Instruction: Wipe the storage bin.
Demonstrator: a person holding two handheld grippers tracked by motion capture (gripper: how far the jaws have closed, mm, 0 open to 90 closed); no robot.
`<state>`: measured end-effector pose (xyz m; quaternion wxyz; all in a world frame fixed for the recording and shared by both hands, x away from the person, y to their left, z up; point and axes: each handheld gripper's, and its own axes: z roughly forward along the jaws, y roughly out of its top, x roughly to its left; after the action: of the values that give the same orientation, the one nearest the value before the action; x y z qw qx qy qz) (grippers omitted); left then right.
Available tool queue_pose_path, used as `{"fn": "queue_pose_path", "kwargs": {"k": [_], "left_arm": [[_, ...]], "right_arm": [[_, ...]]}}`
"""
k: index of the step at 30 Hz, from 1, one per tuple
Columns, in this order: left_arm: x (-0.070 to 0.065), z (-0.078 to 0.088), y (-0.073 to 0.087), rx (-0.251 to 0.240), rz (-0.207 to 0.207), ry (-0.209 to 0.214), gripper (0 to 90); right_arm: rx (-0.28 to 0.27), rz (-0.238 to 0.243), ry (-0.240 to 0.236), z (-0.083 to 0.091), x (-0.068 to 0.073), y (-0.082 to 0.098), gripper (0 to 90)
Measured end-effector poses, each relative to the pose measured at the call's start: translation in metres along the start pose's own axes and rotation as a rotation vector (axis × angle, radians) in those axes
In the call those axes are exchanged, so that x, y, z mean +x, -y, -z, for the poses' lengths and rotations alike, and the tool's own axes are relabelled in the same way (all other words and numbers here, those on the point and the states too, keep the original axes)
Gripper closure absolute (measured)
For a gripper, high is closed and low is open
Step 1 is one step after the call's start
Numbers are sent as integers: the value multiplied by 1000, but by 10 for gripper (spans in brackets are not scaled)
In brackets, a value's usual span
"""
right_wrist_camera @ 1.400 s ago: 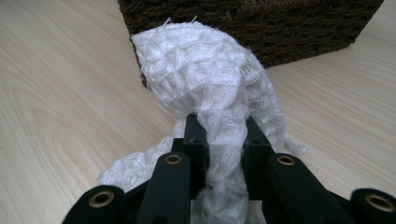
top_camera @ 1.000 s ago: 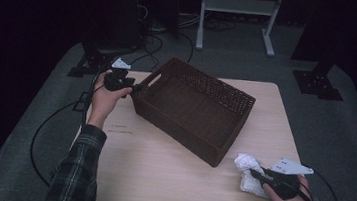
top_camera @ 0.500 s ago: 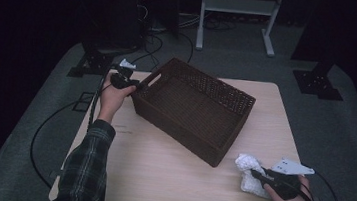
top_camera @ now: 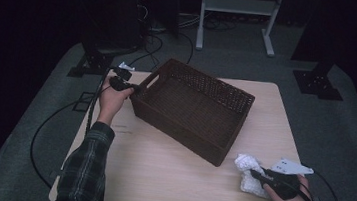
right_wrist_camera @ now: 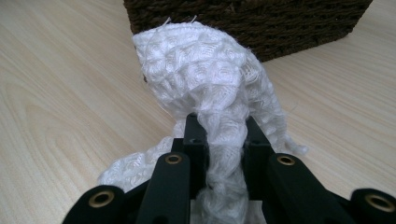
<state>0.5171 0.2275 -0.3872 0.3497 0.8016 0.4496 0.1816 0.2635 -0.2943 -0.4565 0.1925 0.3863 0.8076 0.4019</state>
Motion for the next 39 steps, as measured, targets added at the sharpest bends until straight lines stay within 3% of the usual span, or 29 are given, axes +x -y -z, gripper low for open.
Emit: {"fn": "queue_pose_path", "kwargs": {"k": [12,27,39], "left_arm": [[-2,29,26,6,37,-29,810],[2,75,73,-16,75,-68,799],[6,88,87,-74,32,-27,714]], "right_arm": [[-3,0,-2,0,2,-2,764],[0,13,-11,-4,5,-5,764],[4,14,-8,-4,5,-5,763]]}}
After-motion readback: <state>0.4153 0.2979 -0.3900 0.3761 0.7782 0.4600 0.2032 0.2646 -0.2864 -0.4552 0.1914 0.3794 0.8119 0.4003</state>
